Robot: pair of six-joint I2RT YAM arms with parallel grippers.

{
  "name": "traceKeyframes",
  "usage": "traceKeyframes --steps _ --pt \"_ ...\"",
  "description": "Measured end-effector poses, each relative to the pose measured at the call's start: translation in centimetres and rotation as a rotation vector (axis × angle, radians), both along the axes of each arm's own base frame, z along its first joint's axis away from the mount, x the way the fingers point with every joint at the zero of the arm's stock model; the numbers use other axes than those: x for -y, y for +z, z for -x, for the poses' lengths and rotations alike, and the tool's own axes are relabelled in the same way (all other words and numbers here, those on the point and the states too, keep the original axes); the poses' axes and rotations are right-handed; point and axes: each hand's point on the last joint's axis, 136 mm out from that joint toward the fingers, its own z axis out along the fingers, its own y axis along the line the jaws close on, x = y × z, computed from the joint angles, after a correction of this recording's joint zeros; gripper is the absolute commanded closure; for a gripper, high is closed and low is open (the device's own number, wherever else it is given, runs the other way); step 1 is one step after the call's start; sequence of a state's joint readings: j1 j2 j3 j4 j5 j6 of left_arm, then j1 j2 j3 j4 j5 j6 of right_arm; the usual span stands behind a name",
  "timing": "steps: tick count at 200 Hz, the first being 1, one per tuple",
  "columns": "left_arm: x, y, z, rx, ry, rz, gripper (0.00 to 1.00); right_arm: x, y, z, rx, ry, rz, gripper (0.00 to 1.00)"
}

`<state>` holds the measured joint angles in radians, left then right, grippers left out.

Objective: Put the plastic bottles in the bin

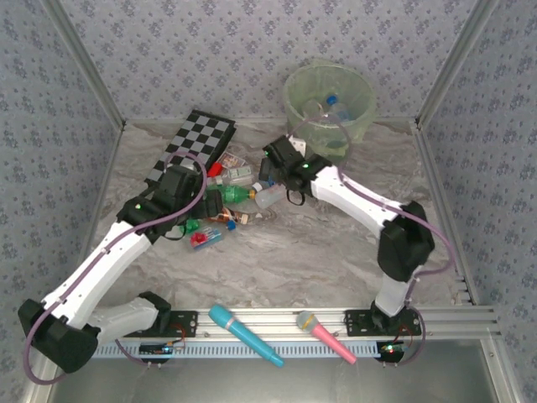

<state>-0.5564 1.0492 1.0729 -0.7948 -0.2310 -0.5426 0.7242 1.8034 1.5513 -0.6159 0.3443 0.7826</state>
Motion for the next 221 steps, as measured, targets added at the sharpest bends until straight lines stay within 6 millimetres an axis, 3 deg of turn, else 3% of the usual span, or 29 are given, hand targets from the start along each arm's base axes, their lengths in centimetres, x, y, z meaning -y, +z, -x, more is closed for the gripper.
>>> traceKeyframes --steps 25,62,108,157,201,221 --pt "-0.3 1.8 0.5 0.051 -0.009 0.023 0.0 -0.7 -4.1 -0.7 -0.097 -0.073 0.025 0.03" --pt "-0.5 3.7 1.0 0.096 -0.025 0.042 0.0 -1.0 -7.6 -1.1 -0.174 -0.143 0.047 0.06" --pt "-0.5 4.0 1.1 0.105 -0.031 0.042 0.0 -0.5 -10.1 -0.6 -0.23 -0.17 0.089 0.08" --pt "-0.5 4.0 1.1 0.102 -0.034 0.044 0.0 0.1 -10.7 -0.4 -0.245 -0.176 0.105 0.09" --pt "-0.4 3.9 1.1 0.1 -0.034 0.05 0.0 2.9 -13.5 3.2 -0.328 -0.164 0.182 0.2" --pt "-0.2 4.0 1.0 0.1 -0.035 0.062 0.0 4.4 -13.9 4.9 -0.355 -0.154 0.203 0.23"
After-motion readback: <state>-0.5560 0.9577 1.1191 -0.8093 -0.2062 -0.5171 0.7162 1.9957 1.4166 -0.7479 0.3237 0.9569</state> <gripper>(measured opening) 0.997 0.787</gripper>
